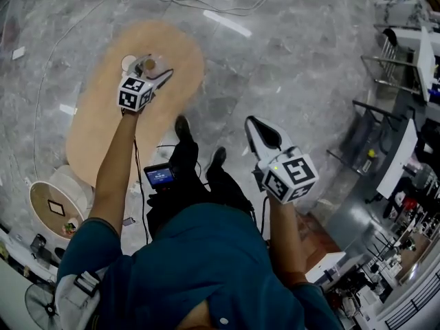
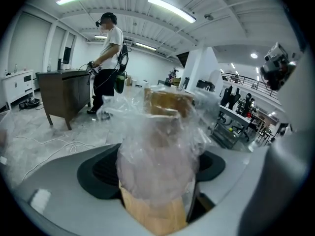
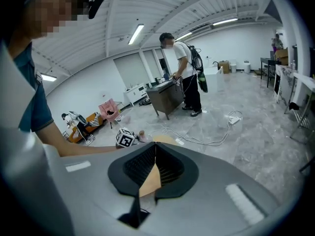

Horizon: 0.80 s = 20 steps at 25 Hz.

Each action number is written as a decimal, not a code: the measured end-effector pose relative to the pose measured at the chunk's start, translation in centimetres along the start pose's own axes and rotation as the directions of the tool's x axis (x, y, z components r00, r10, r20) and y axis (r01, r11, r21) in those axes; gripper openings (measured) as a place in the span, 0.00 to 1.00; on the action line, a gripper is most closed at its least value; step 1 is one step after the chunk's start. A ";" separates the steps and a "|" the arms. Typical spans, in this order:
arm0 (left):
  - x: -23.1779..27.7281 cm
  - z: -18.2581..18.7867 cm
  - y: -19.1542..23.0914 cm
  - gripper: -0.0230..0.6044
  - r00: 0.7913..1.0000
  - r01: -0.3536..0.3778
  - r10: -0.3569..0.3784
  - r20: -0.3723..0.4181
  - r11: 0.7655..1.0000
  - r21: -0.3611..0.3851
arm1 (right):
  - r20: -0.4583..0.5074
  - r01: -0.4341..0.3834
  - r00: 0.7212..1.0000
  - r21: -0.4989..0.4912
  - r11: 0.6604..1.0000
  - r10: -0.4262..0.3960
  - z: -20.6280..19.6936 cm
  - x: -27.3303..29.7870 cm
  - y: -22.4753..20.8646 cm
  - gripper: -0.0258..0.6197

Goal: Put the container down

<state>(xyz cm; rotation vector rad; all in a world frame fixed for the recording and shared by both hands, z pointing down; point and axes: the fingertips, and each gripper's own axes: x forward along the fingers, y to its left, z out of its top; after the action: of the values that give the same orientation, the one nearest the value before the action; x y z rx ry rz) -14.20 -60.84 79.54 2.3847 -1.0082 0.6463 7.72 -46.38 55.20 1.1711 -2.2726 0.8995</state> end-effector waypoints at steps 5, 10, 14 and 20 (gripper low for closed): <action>2.8 -3.4 1.0 0.67 0.999 -0.001 0.000 -0.038 1.000 -0.029 | -0.047 0.006 0.999 0.026 1.000 -0.004 -2.1 1.3 -0.7 0.06; 5.8 -5.9 1.7 0.67 0.998 0.008 -0.012 -0.065 0.998 -0.057 | -0.089 0.009 0.996 0.046 0.999 -0.005 -3.7 2.4 -1.3 0.06; 7.8 -8.6 3.0 0.67 0.996 0.009 -0.015 -0.090 0.998 -0.068 | -0.120 0.009 0.993 0.066 0.998 -0.001 -5.3 4.1 -1.6 0.06; 10.0 -12.4 5.0 0.67 0.992 -0.005 -0.008 -0.128 0.995 -0.095 | -0.162 0.011 0.987 0.098 0.995 0.005 -7.5 6.3 -1.7 0.06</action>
<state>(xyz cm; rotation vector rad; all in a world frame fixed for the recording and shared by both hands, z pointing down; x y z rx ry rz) -14.72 -62.04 96.21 2.2310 -0.9606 0.7239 6.24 -45.23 64.93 1.0990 -2.1171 1.0759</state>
